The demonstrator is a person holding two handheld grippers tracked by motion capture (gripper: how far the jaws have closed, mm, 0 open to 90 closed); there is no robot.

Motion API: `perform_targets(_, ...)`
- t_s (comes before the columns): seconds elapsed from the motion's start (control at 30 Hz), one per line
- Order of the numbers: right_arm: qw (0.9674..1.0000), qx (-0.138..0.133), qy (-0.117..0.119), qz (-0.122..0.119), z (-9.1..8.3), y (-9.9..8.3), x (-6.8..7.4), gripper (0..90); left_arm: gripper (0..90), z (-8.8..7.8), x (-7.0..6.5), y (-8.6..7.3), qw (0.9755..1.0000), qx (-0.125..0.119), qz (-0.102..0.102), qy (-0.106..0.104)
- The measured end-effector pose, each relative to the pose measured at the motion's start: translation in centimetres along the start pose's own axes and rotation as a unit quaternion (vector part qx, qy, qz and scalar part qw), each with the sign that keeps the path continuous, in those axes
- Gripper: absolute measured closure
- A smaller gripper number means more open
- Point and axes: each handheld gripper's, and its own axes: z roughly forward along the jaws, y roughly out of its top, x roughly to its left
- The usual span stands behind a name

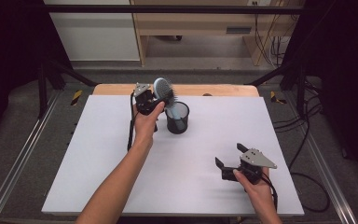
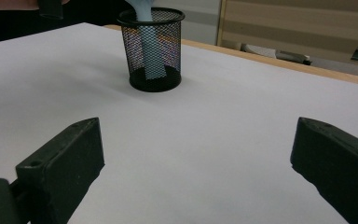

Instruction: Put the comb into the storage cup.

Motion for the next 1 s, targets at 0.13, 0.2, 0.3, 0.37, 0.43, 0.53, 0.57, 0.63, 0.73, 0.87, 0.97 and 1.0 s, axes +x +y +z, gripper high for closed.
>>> perform_targets(0.13, 1.0, 0.001, 0.001, 0.001, -0.01, 0.0, 0.04, 2.9, 42.6, -0.03, 0.07, -0.07, 1.0, 0.0, 0.0, 0.0)
perform_targets(0.2, 1.0, 0.001, 0.001, 0.001, -0.01, 0.0, 0.03, 2.9, 42.2, -0.04, 0.12, -0.11, 1.0, 0.001, 0.001, 0.001)
perform_targets(0.3, 1.0, 0.001, 0.0, 0.002, 0.01, 0.0, 0.03, 2.9, 40.6, -0.04, 0.2, -0.19, 1.0, 0.001, -0.001, 0.0)
perform_targets(0.37, 1.0, 0.002, 0.001, 0.002, 0.02, -0.01, 0.04, 2.9, 40.2, -0.06, 0.26, -0.22, 1.0, 0.001, -0.002, 0.0)
perform_targets(0.43, 1.0, 0.002, 0.001, 0.002, 0.03, -0.01, 0.05, 2.9, 39.4, -0.08, 0.33, -0.24, 1.0, 0.002, -0.002, 0.0)
perform_targets(0.53, 1.0, 0.002, 0.001, 0.002, 0.04, -0.02, 0.04, 2.9, 38.4, -0.14, 0.41, -0.29, 1.0, 0.001, -0.002, 0.001)
perform_targets(0.57, 1.0, 0.002, 0.002, 0.002, 0.05, -0.02, 0.06, 2.9, 38.3, -0.16, 0.45, -0.31, 1.0, 0.001, -0.002, 0.002)
perform_targets(0.63, 1.0, 0.002, 0.002, 0.002, 0.06, -0.02, 0.08, 2.9, 37.9, -0.21, 0.54, -0.36, 1.0, 0.001, -0.004, 0.003)
perform_targets(0.73, 1.0, 0.002, 0.003, 0.002, 0.07, -0.03, 0.1, 2.9, 36.7, -0.25, 0.65, -0.41, 1.0, 0.001, -0.004, 0.005)
perform_targets(0.87, 1.0, 0.002, 0.003, 0.002, 0.08, -0.03, 0.1, 2.9, 36.2, -0.3, 0.8, -0.46, 1.0, 0.002, -0.004, 0.007)
perform_targets(0.97, 1.0, 0.003, 0.003, 0.002, 0.1, -0.04, 0.11, 2.9, 35.3, -0.31, 0.88, -0.51, 0.9999, 0.002, -0.007, 0.008)
perform_targets(1.0, 1.0, 0.003, 0.003, 0.002, 0.1, -0.04, 0.12, 2.9, 35.3, -0.32, 0.9, -0.53, 0.9999, 0.002, -0.006, 0.009)
